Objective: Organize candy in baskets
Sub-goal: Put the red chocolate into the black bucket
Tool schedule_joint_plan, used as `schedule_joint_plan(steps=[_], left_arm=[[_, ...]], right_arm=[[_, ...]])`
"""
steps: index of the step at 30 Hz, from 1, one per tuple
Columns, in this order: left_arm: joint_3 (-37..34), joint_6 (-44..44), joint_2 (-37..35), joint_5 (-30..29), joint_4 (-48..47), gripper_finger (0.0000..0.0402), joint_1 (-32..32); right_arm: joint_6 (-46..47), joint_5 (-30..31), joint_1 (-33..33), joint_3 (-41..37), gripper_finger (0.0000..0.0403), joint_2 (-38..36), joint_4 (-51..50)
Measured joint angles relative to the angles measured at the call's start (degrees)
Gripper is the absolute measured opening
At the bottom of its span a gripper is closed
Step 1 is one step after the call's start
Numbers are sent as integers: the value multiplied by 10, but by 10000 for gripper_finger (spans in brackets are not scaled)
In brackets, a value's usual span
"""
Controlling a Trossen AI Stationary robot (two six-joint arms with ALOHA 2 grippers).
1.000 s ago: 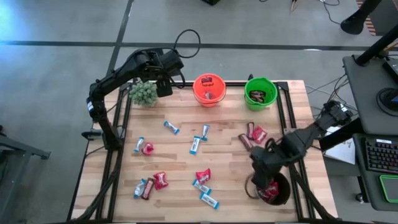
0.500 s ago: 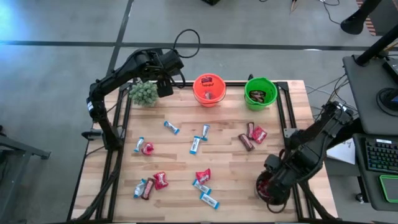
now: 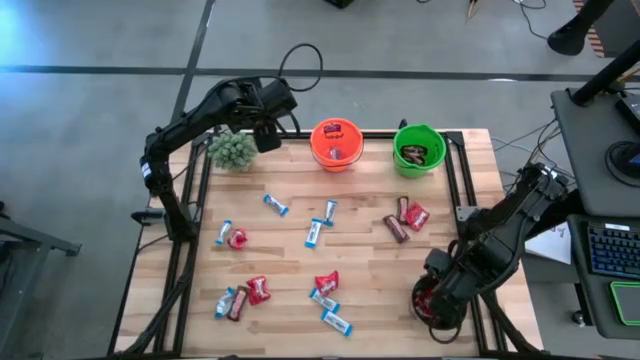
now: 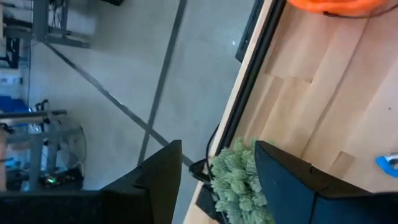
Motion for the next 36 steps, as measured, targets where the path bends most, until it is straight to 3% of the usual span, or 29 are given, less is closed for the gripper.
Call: schedule_joint_plan(steps=[8, 16, 22, 30, 36], left_arm=[[0, -17, 0, 3, -1, 185, 2], [0, -3, 1, 94, -7, 185, 2], [0, -58, 24, 153, -20, 198, 3], [0, -105, 61, 166, -20, 248, 3], [0, -112, 81, 285, -20, 243, 1]], right_arm=[[0, 0, 0, 0, 87, 0, 0], [0, 1, 0, 0, 134, 0, -1], [-9, 1, 0, 0, 148, 1, -2], [-9, 1, 0, 0, 155, 1, -3], [-11, 9, 0, 0, 155, 1, -3]])
